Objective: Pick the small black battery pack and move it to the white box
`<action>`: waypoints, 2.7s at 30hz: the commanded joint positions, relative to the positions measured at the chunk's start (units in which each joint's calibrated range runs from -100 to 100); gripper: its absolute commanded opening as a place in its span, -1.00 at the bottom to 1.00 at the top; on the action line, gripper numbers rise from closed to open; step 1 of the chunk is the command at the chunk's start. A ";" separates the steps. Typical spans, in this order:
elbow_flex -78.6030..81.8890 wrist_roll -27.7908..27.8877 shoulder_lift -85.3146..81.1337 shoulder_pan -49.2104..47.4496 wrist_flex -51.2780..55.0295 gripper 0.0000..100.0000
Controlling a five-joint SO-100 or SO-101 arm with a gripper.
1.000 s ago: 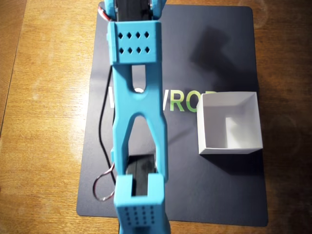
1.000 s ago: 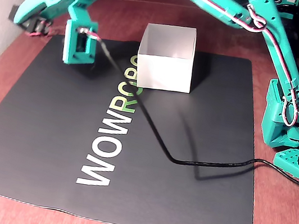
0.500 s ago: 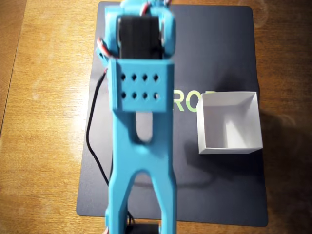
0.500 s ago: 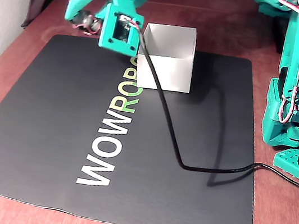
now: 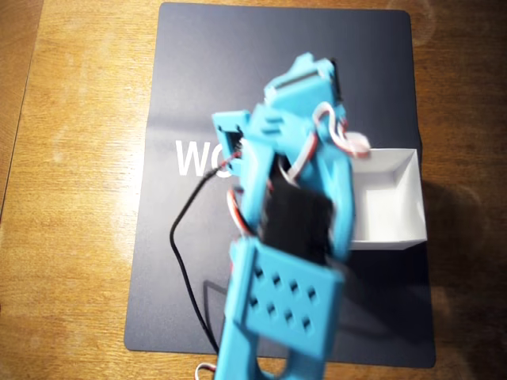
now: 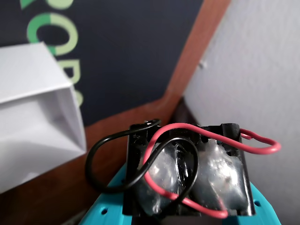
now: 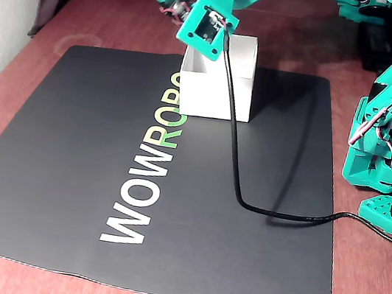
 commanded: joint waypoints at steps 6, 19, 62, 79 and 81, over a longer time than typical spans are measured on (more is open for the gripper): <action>13.51 0.13 -9.76 17.39 -9.78 -0.90; 23.12 0.29 -9.76 22.32 -14.60 -0.90; 29.38 3.99 -0.55 29.47 -27.74 -0.78; 30.47 6.11 -0.47 27.95 -27.66 -0.66; 30.56 6.27 -0.47 27.60 -27.66 -0.66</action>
